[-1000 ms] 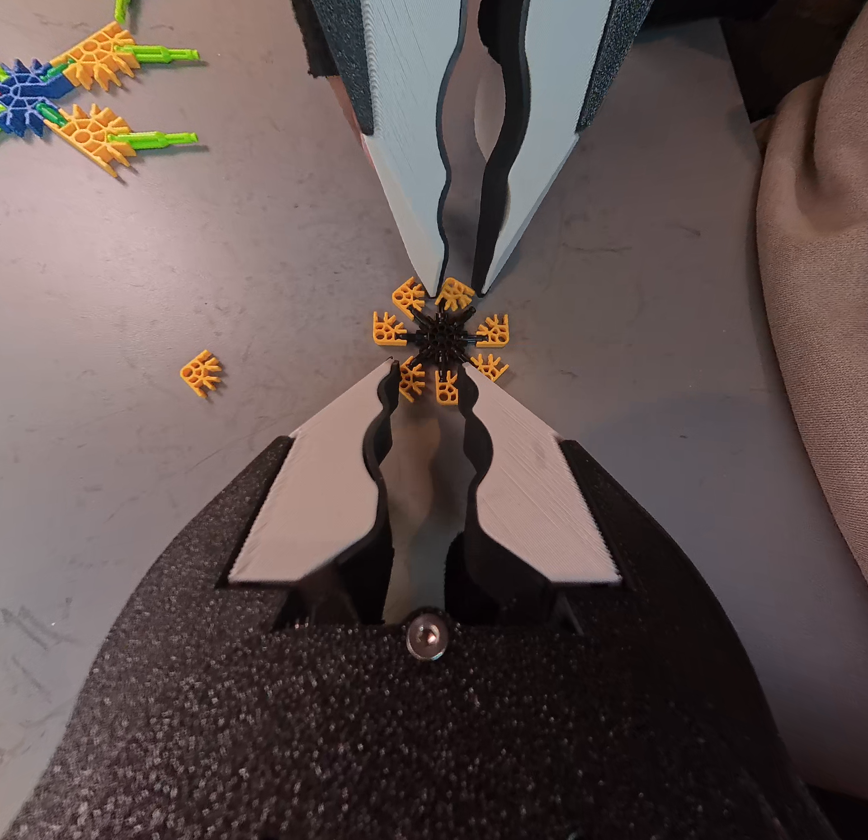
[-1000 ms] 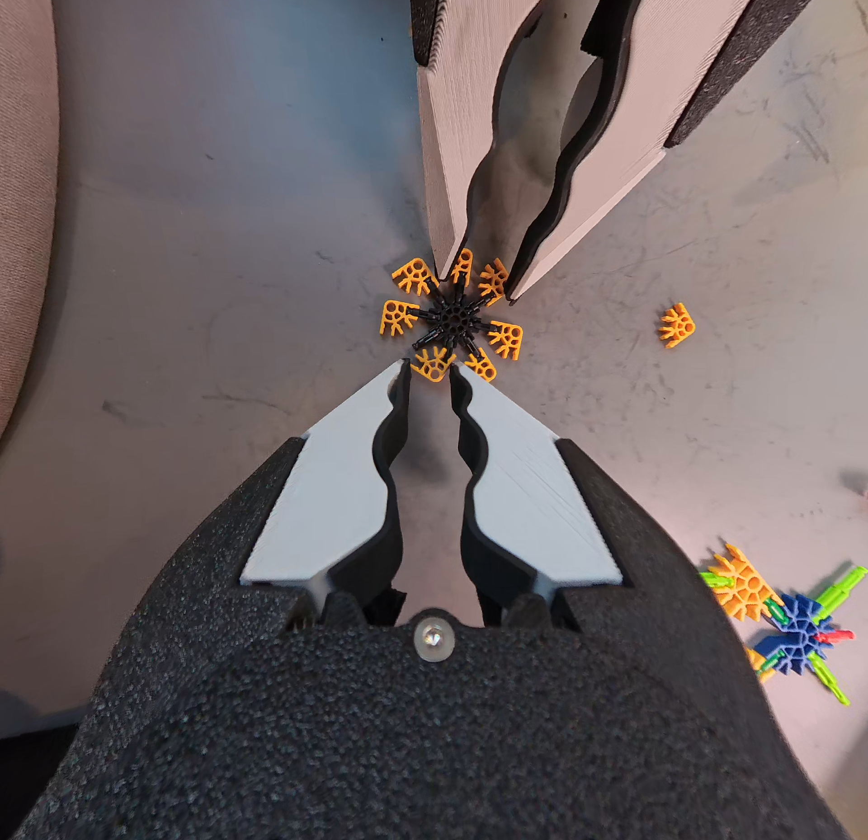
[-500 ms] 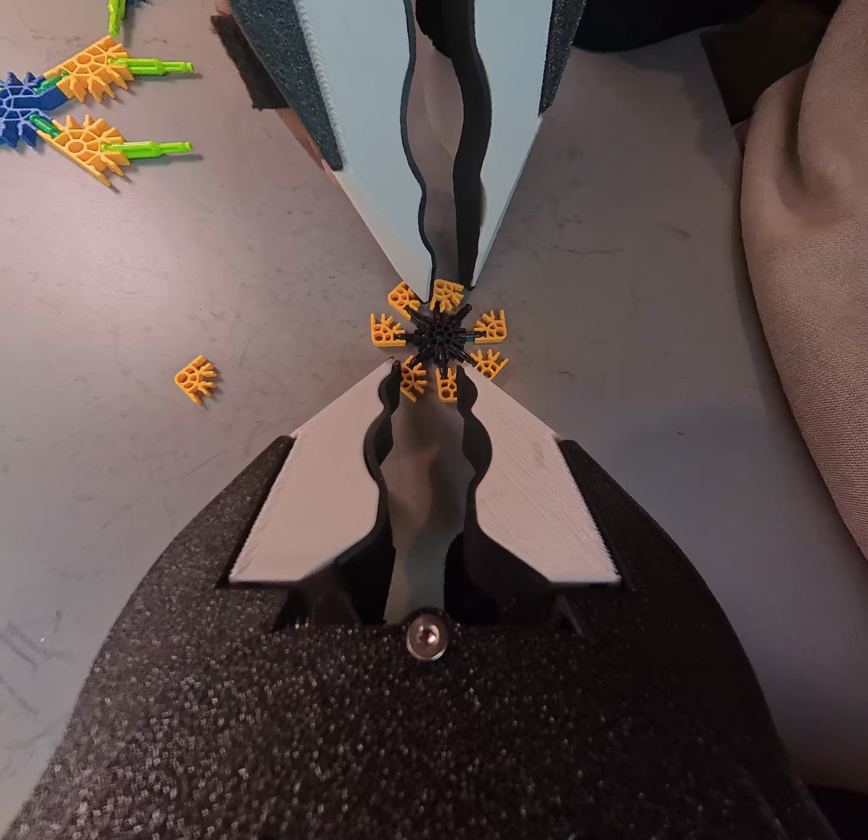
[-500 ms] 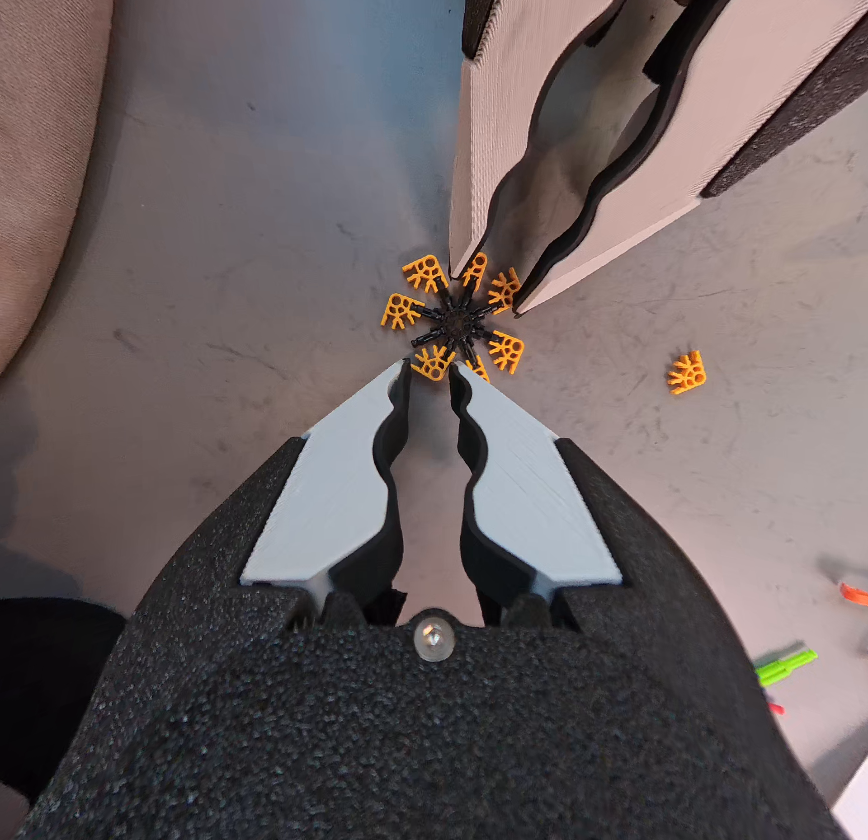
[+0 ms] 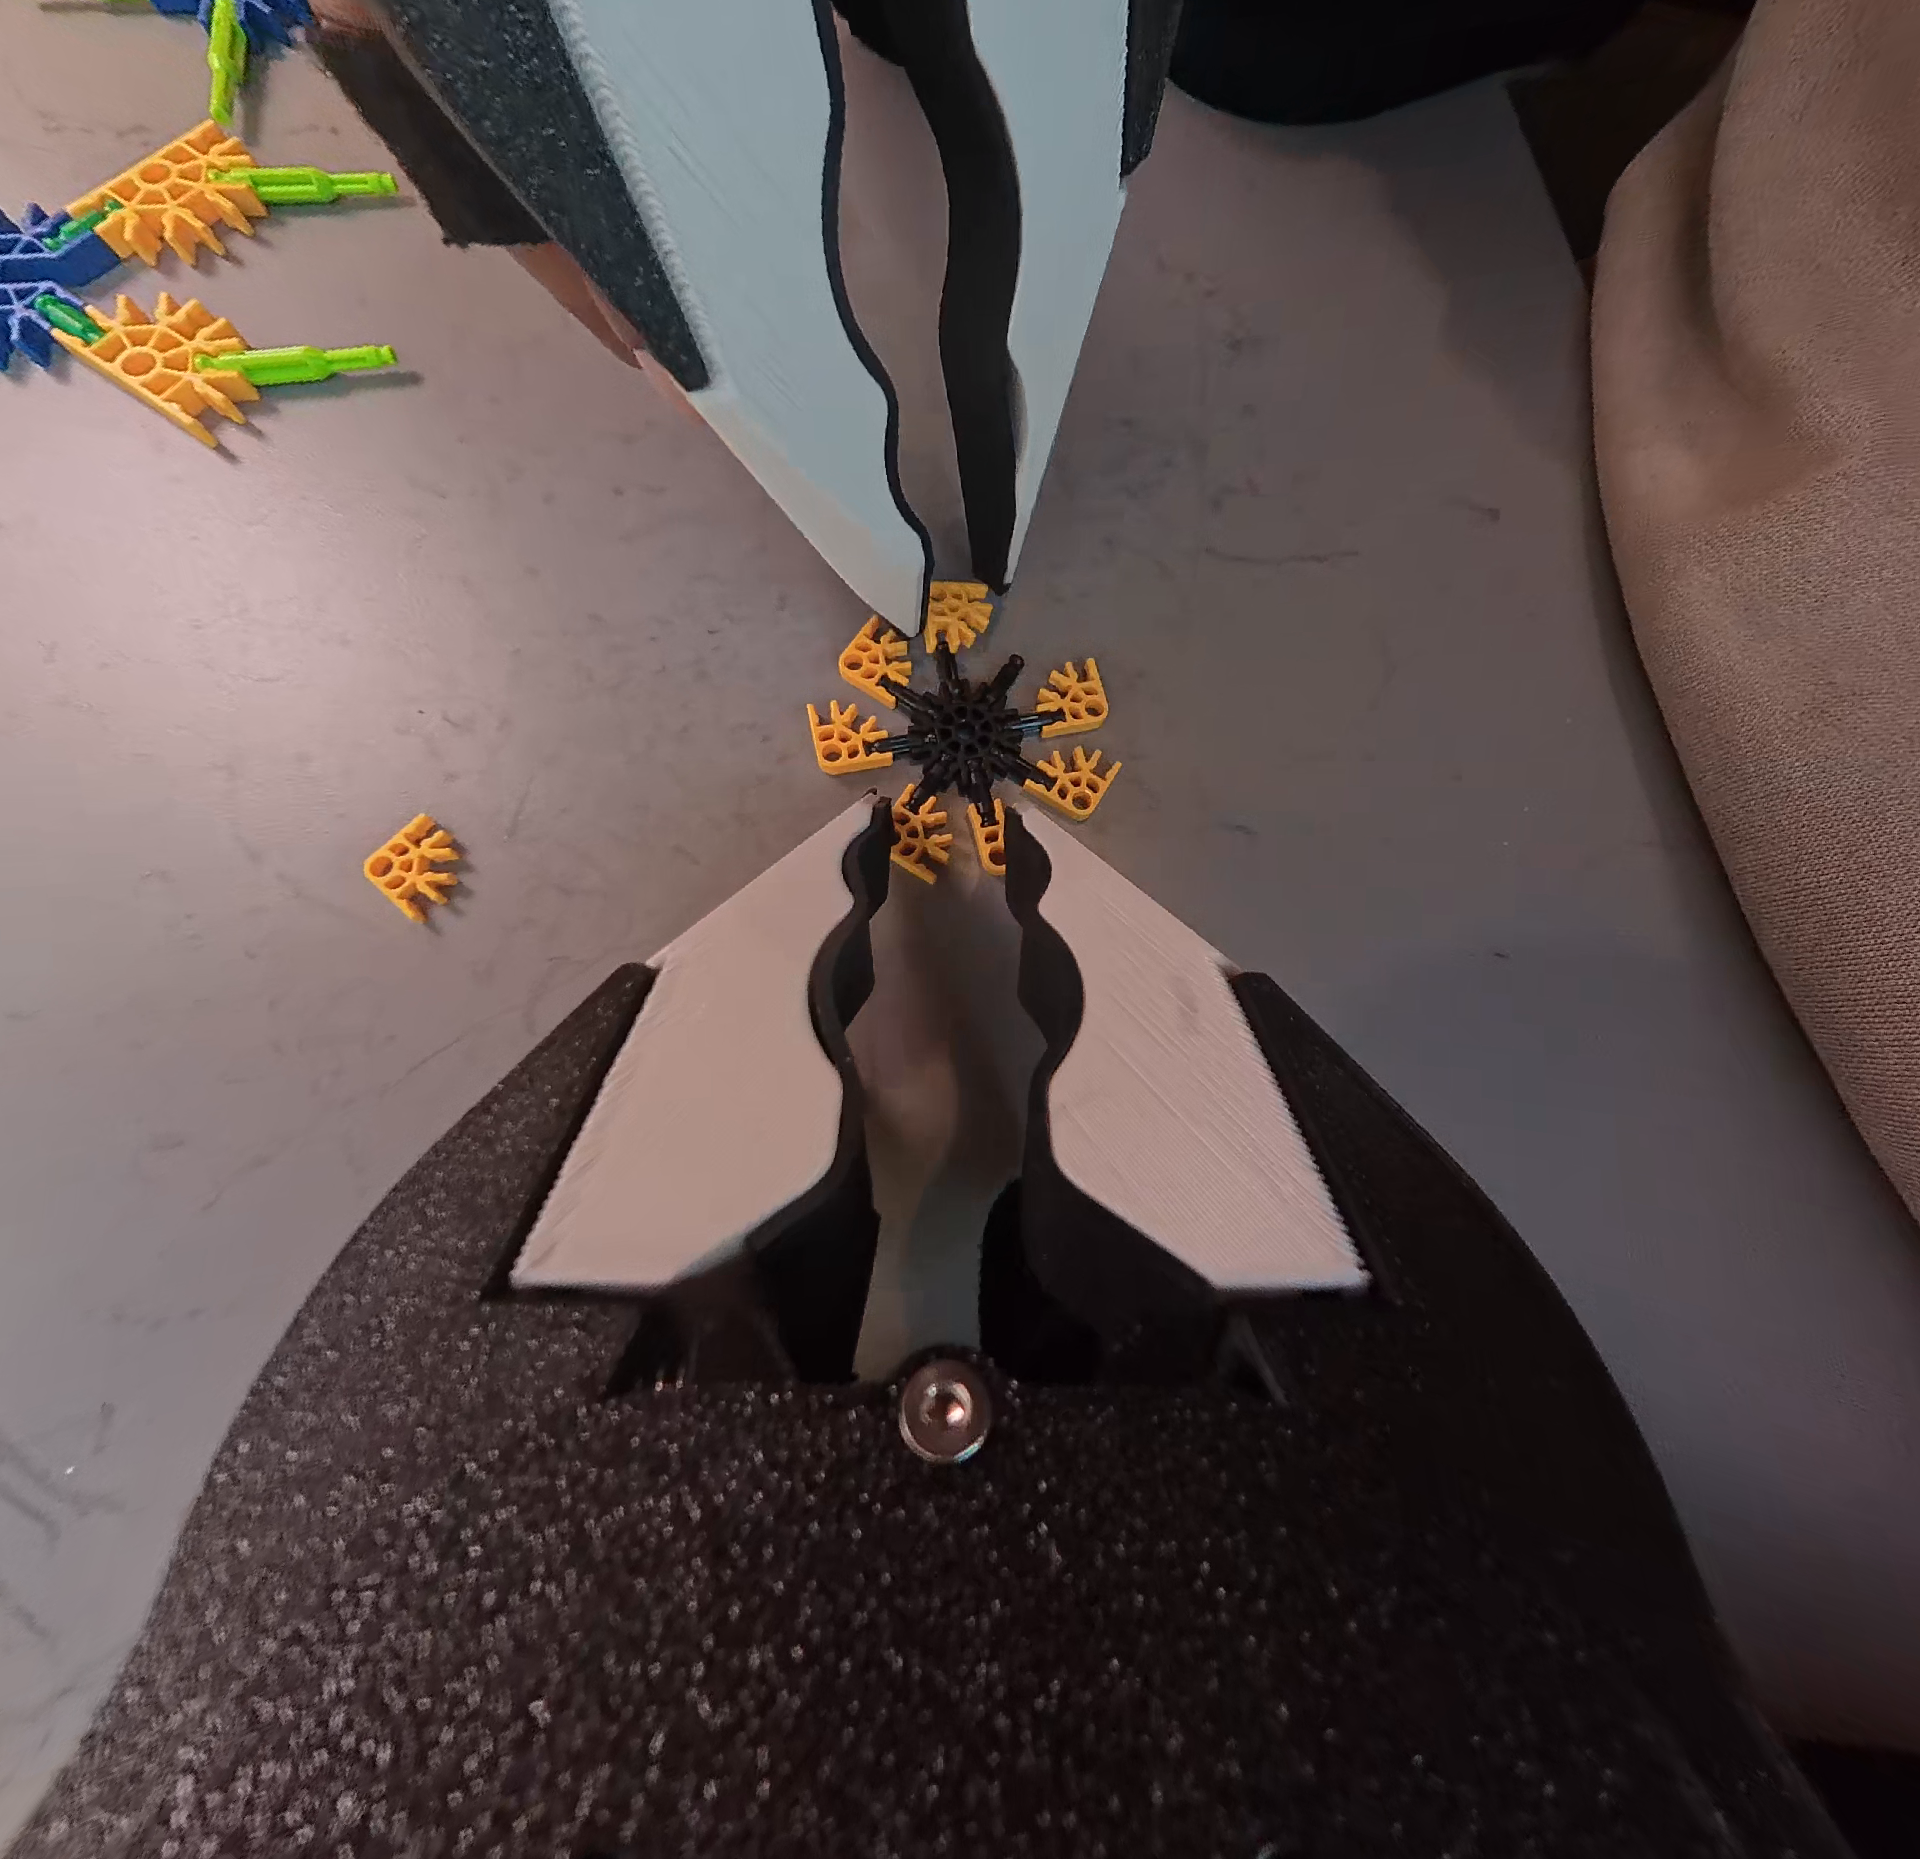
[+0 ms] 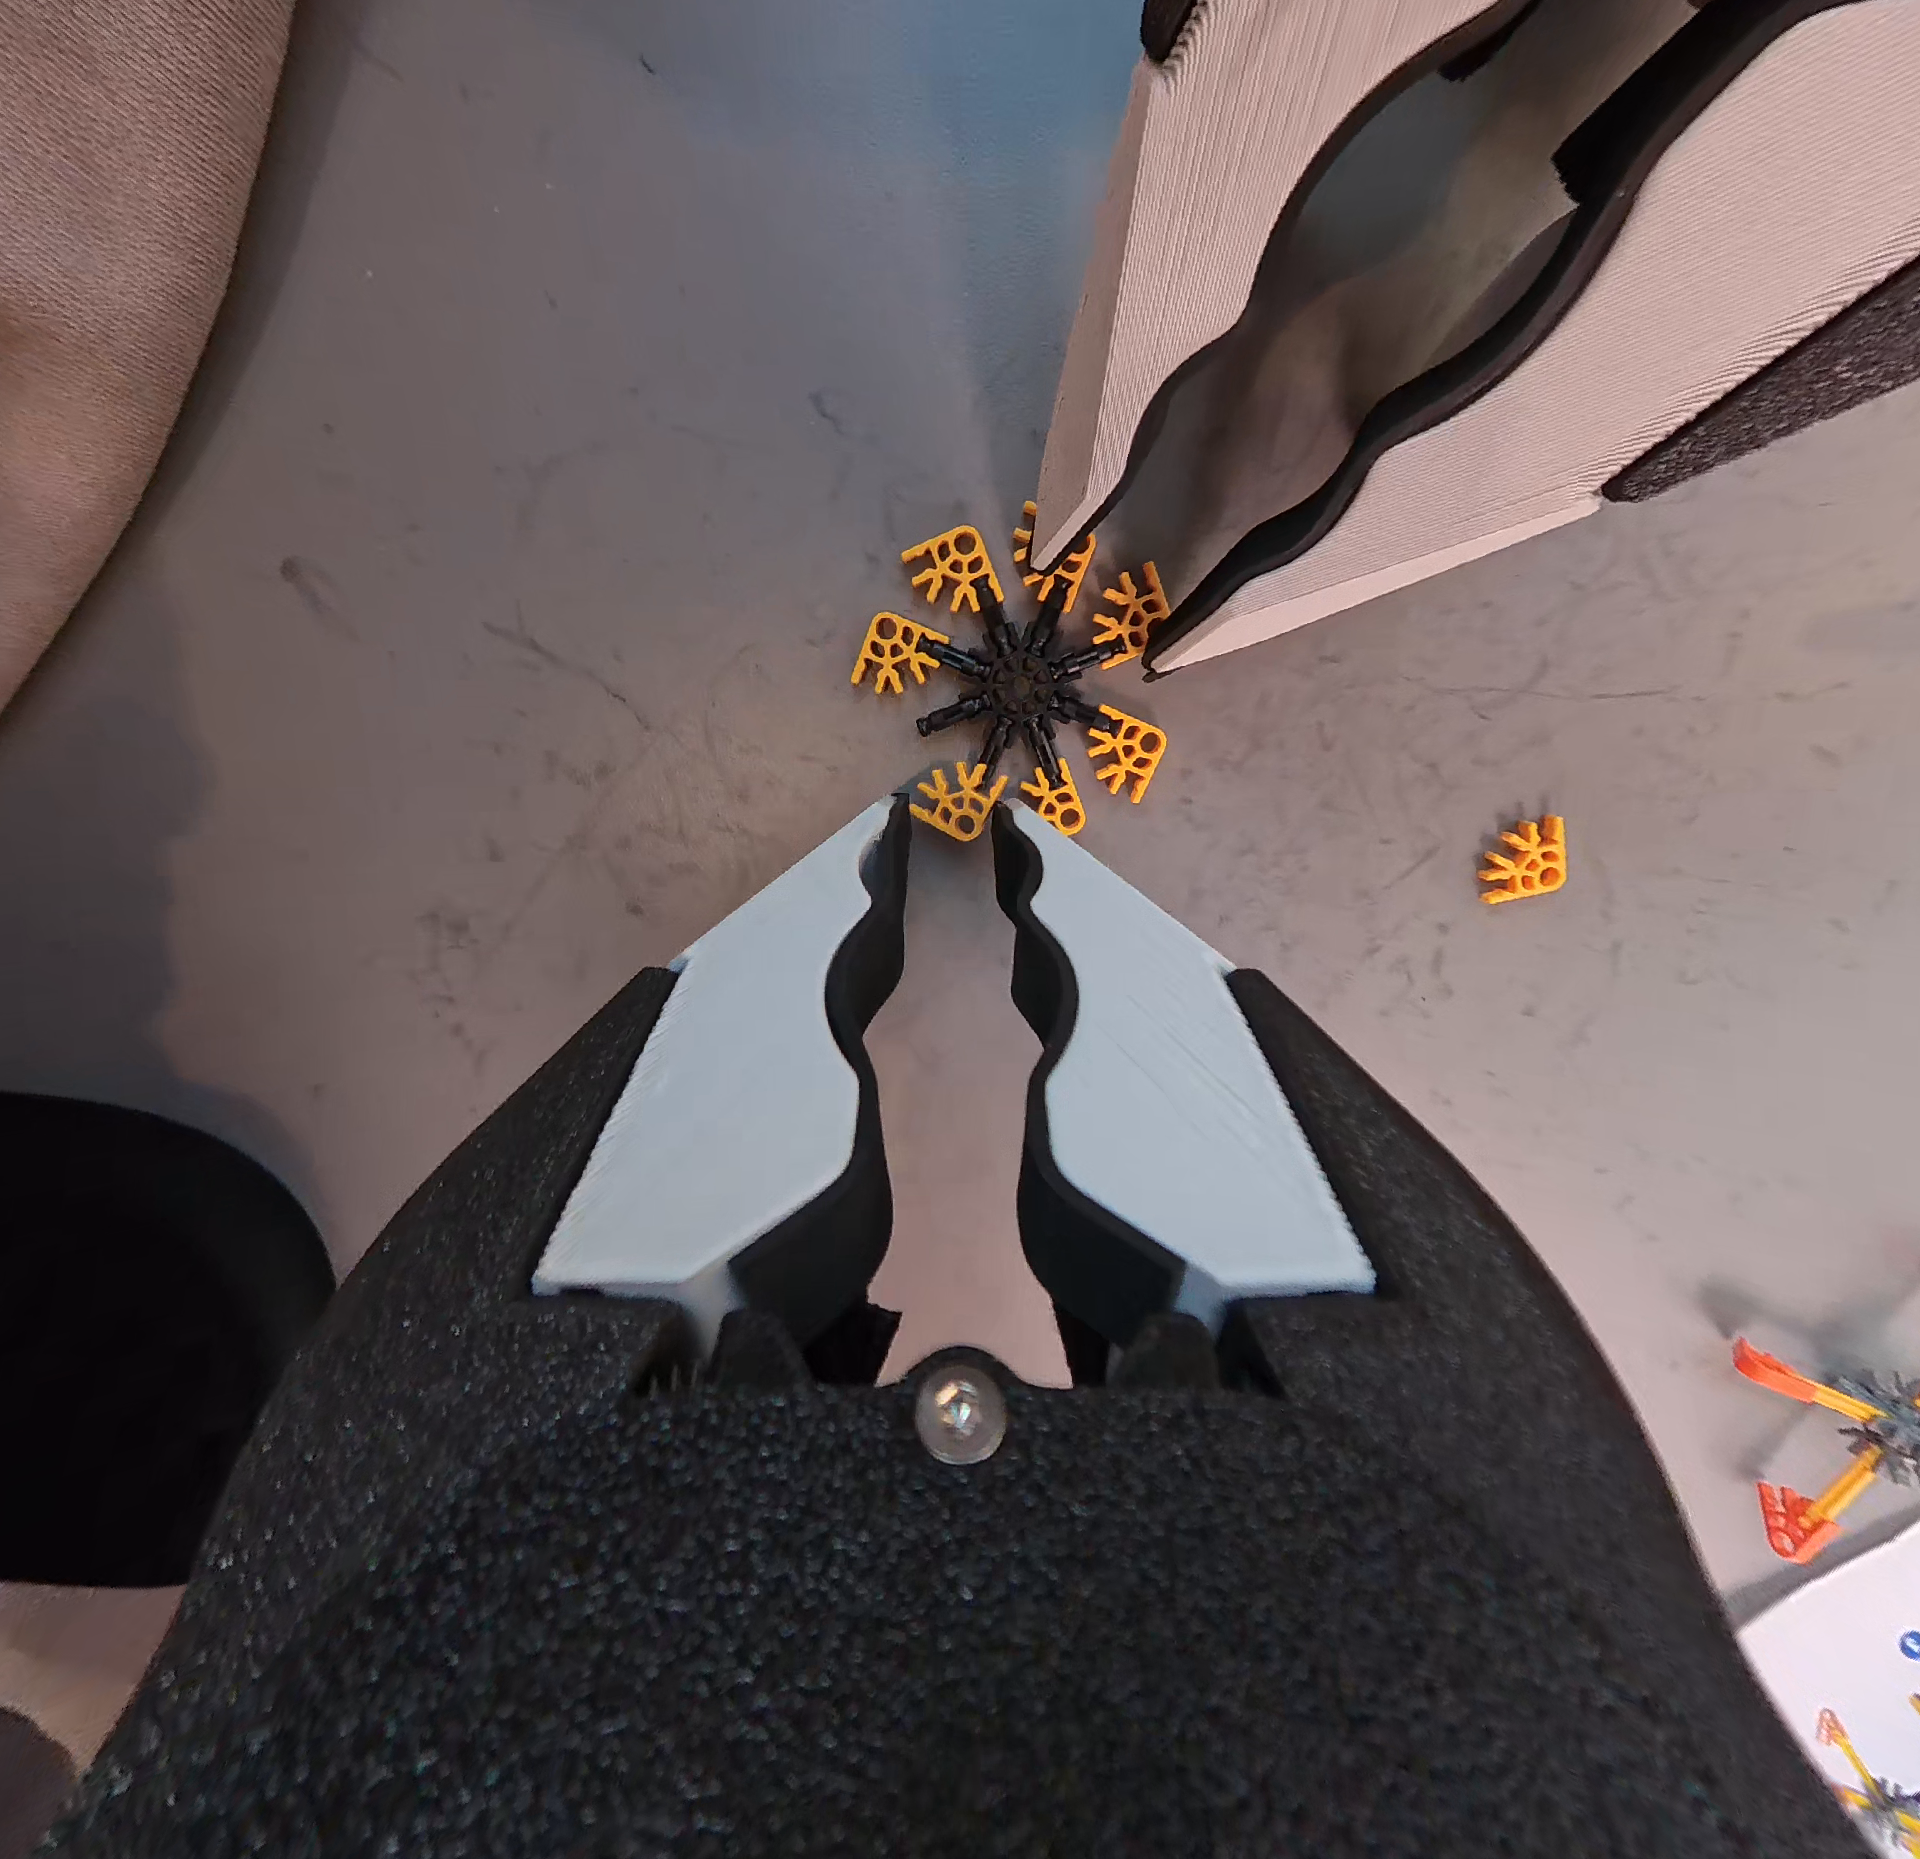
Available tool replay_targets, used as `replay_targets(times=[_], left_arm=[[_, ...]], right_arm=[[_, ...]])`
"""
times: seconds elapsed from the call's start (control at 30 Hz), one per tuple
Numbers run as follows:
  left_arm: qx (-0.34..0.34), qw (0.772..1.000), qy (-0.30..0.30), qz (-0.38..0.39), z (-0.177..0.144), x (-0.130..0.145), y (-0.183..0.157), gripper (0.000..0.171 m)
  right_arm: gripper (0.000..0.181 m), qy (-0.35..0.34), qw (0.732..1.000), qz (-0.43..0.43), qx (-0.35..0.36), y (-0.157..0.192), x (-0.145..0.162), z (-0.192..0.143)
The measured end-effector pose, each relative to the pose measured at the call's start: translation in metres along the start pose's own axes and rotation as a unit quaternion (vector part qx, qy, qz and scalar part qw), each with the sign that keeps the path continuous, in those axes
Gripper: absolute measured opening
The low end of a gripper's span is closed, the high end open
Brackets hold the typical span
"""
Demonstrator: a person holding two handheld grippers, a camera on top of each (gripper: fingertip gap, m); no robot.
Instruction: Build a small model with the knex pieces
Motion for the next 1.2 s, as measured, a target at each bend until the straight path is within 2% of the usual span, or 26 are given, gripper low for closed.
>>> replay_targets(times=[0.43,0.63,0.73,0.83,0.9,1.03,1.2], left_arm=[[0.002,1.0,-0.002,0.009,0.001,0.0,-0.001,0.022],[0.001,1.0,-0.001,0.009,0.001,0.0,-0.001,0.022],[0.001,1.0,0.0,0.008,0.001,0.0,-0.001,0.022],[0.0,1.0,0.001,0.009,0.0,0.0,-0.001,0.022],[0.0,1.0,0.001,0.009,0.0,0.0,-0.001,0.022],[0.001,1.0,0.001,0.008,0.001,0.0,-0.002,0.022],[-0.001,1.0,0.002,0.009,0.001,0.0,-0.002,0.022]], right_arm=[[0.014,0.012,0.999,-0.031,-0.017,0.001,0.0,0.003],[0.02,0.0,1.0,-0.025,-0.017,0.001,0.0,0.0],[0.019,-0.022,1.0,-0.002,0.007,-0.002,0.001,-0.005],[0.01,-0.066,0.995,0.056,0.052,-0.004,0.001,-0.01],[0.001,-0.084,0.987,0.097,0.092,-0.003,0.004,-0.011],[0.0,-0.128,0.97,0.163,0.127,0.002,0.002,-0.006],[0.0,-0.106,0.971,0.175,0.122,0.006,0.0,0.004]])
Point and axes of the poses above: each gripper's, where its closed fingertips meet, z out along the fingers, x out of its underside, y = z × x across the jaws, the point moved 3 cm from there along -z, back along the fingers, and after that the axes turned 14 degrees about -z, right-handed, at the moved point
